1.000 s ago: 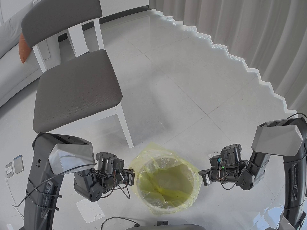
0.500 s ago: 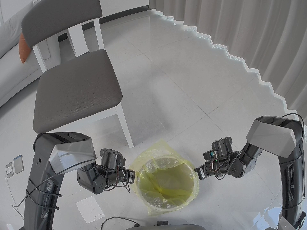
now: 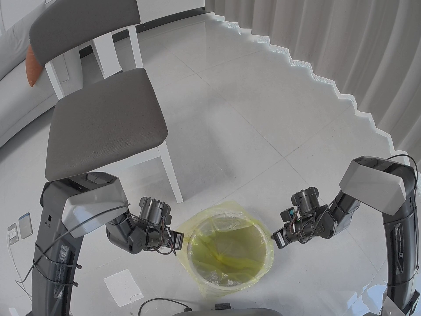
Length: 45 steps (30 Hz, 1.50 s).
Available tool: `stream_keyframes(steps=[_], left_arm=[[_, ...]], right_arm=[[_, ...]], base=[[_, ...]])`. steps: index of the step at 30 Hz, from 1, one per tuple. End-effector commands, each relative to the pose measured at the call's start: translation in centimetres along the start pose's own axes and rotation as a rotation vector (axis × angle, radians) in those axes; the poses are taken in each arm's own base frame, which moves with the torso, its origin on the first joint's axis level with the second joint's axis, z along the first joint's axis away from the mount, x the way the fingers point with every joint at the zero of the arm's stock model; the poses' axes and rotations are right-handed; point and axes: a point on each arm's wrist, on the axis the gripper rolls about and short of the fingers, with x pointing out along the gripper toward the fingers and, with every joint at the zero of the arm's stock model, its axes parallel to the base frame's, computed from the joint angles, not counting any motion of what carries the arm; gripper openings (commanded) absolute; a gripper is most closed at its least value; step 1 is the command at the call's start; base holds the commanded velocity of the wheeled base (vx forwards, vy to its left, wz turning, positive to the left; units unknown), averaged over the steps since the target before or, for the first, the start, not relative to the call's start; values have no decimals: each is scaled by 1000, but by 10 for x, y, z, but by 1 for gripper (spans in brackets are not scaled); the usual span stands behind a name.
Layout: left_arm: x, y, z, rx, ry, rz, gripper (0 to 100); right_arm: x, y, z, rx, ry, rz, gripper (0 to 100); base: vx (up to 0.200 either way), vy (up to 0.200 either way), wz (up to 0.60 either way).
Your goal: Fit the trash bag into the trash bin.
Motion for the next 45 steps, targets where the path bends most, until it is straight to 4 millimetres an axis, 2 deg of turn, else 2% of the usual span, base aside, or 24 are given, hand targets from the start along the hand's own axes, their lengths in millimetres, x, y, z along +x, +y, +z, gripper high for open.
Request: stream_keyframes(steps=[1,16,22,23,25,26,38,45], left_arm=[[-3,2,4,-1,-5,3,0],[-8,8,-4,3,0,14,0],[-13,15,-12,-3,-104,9,0],[-13,15,-14,0,-105,9,0],[-13,15,-15,1,-108,8,0],[-13,15,-15,1,-107,9,100],[-17,16,-19,-2,-95,14,100],[-27,22,-3,-10,-160,34,100]], right_arm=[[-3,-4,-1,-2,11,-9,0],[-8,-9,-6,-16,18,-27,0],[-14,-9,-5,-33,-28,-34,0],[-13,-9,-4,-33,-34,-35,100],[-14,-9,-4,-30,-40,-37,100],[-15,-9,-5,-29,-38,-37,100],[-39,-20,-8,4,-45,-66,100],[-65,-30,-5,27,-86,-101,100]], base=[[0,0,0],[0,0,0],[0,0,0],[0,0,0],[0,0,0],[0,0,0],[0,0,0],[0,0,0]])
